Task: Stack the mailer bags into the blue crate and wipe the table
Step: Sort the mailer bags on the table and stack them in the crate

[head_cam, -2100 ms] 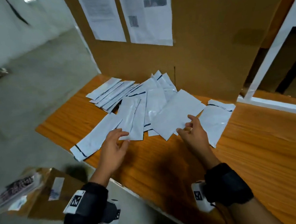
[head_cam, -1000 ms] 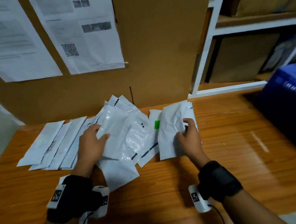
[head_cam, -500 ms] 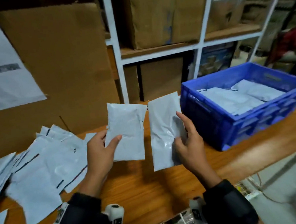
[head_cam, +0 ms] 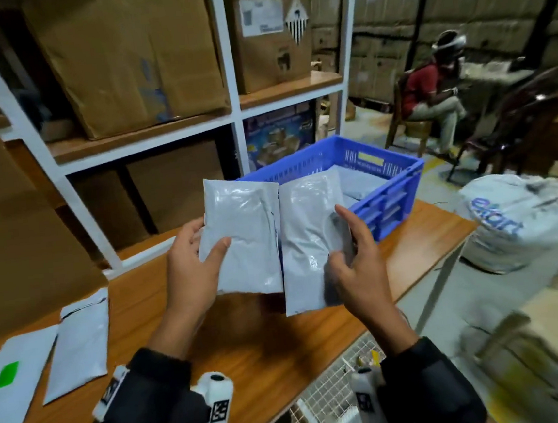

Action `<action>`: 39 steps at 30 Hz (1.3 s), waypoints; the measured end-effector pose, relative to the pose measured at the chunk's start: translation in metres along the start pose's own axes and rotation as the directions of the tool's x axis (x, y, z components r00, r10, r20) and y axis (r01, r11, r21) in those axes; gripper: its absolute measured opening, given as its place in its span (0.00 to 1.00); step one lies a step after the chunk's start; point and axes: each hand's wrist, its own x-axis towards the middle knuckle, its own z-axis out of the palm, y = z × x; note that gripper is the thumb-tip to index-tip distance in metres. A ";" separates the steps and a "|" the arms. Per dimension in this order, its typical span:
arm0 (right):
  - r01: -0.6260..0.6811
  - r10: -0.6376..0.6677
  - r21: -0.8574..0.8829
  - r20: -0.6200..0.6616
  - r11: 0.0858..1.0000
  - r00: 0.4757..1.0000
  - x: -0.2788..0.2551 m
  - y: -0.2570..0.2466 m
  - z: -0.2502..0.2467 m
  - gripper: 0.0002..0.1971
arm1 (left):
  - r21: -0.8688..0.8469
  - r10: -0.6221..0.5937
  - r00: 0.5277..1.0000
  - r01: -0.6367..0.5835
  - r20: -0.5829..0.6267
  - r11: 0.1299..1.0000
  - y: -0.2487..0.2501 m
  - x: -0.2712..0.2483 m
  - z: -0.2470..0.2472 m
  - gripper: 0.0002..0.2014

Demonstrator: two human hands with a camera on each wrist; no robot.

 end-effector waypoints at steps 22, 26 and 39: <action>0.005 -0.008 -0.137 -0.020 0.991 1.000 0.266 0.127 -0.095 0.28 | 0.165 0.017 0.950 -0.072 0.311 0.984 0.001 0.203 0.154 0.29; -0.022 0.025 -0.145 0.019 0.989 0.999 0.310 0.150 -0.113 0.26 | 0.243 -0.032 0.932 -0.061 0.361 0.968 0.003 0.220 0.187 0.31; 0.154 -0.017 -0.223 0.517 0.962 0.856 0.414 0.243 -0.160 0.22 | 0.596 -0.371 0.895 0.161 0.248 0.786 -0.003 0.258 0.306 0.12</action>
